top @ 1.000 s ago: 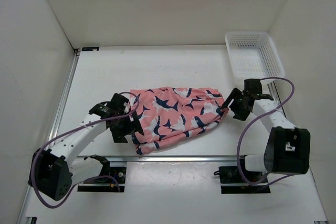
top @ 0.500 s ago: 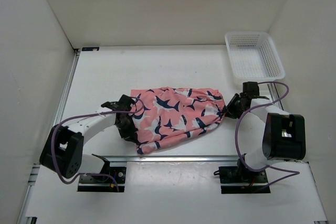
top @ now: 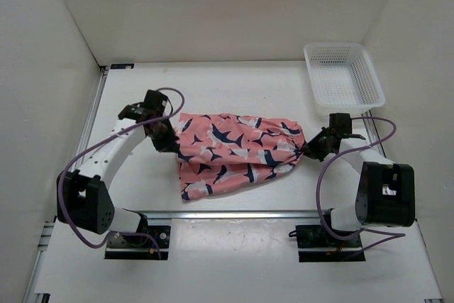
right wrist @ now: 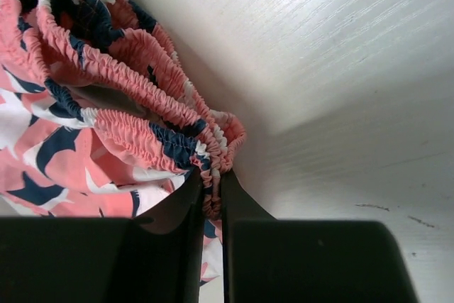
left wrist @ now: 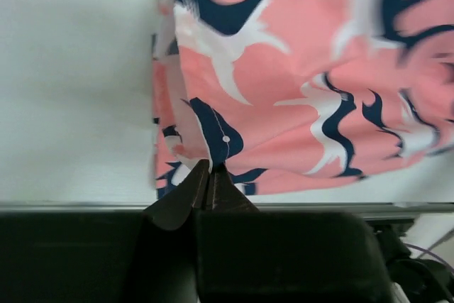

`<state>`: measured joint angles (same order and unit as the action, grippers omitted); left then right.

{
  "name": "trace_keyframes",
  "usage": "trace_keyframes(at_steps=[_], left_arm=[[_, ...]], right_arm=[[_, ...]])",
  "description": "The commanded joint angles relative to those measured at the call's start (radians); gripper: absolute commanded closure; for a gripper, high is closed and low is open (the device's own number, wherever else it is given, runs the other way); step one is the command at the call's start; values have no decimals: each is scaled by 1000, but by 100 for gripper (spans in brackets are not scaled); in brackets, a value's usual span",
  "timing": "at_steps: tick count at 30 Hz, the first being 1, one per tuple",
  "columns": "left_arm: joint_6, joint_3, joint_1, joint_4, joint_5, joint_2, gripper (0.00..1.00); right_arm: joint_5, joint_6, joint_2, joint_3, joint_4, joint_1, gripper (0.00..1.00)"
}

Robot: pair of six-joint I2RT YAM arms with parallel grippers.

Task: Fold and stack the shorts
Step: Fold the shorts

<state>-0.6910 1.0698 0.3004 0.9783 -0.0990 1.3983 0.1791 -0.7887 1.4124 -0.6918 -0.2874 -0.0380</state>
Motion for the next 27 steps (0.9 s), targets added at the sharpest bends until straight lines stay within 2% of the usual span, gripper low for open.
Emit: trace_keyframes(at_steps=[1,4,7,11,12,13,14,15,16,17,19,21,24,27], left_arm=[[83,140,-18,149,1,-93,90],[96,141,5,226,-79,-171,90],[64,18,49,240,-140,-219,90],[-28,-221,82,129,-182,-294,90],[-39,-291,82,110,-195,-294,83],[-39,-316,82,85,-217,-294,70],[-39,-329,82,67,-237,-263,52],[-15,-317,82,66,-237,-249,23],[-5,-291,82,66,-222,-236,15],[-5,-259,82,88,-159,-214,9],[5,-161,71,97,-96,-200,7],[5,-87,62,70,-53,-167,9],[5,-41,36,24,2,-79,16],[16,-31,-10,-32,25,11,26]], right_arm=[[-41,-76,-36,-37,14,-2,100],[-41,-76,-36,-61,-5,-2,100],[-41,-76,-36,-71,-6,-2,100],[-41,-76,-36,-49,-6,-2,100],[-50,-64,-36,-37,-6,-2,100],[-50,-64,-36,-37,-15,-2,100],[-50,-52,-36,-37,-15,-2,94],[-59,-52,-36,-37,-15,-2,85],[-59,-28,-36,-37,-15,-2,65],[-59,-18,-46,-28,-15,-2,56],[-72,0,-46,-28,-25,-2,45],[-81,22,-46,-28,-25,-2,45],[-81,31,-46,-8,-25,-2,45],[-70,43,-26,2,2,-2,51]])
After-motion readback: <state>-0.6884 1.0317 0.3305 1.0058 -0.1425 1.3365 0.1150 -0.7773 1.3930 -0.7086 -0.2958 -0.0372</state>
